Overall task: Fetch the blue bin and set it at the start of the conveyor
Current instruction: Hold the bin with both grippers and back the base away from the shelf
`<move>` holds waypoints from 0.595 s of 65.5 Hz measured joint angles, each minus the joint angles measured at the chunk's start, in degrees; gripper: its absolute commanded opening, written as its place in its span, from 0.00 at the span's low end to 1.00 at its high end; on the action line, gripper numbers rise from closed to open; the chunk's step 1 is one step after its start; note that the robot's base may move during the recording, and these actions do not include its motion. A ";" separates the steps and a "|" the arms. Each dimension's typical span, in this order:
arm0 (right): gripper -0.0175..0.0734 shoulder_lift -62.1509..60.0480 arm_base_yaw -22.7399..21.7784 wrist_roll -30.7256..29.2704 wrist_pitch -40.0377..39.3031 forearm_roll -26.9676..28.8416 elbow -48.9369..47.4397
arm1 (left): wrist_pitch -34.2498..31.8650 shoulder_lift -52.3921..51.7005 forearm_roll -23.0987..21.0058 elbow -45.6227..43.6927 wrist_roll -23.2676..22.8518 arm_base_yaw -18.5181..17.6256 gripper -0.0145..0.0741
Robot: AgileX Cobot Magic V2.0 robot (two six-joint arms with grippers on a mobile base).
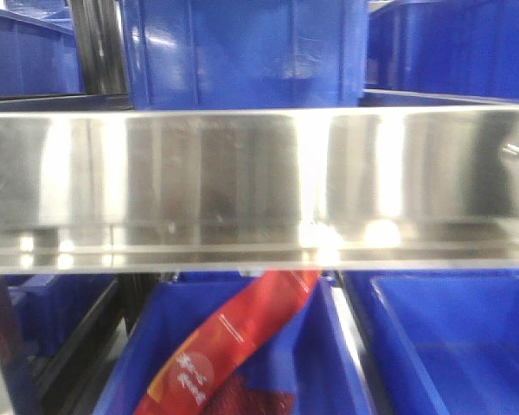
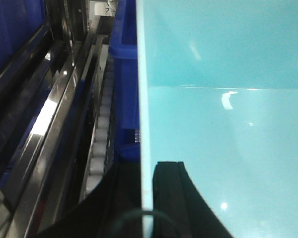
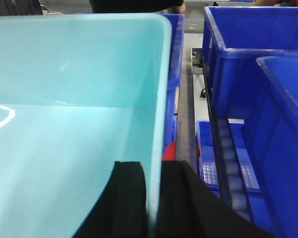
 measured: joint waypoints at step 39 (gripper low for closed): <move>0.01 0.00 0.00 0.00 -0.11 0.00 0.00 | 0.00 -0.08 0.00 0.00 0.00 0.00 0.04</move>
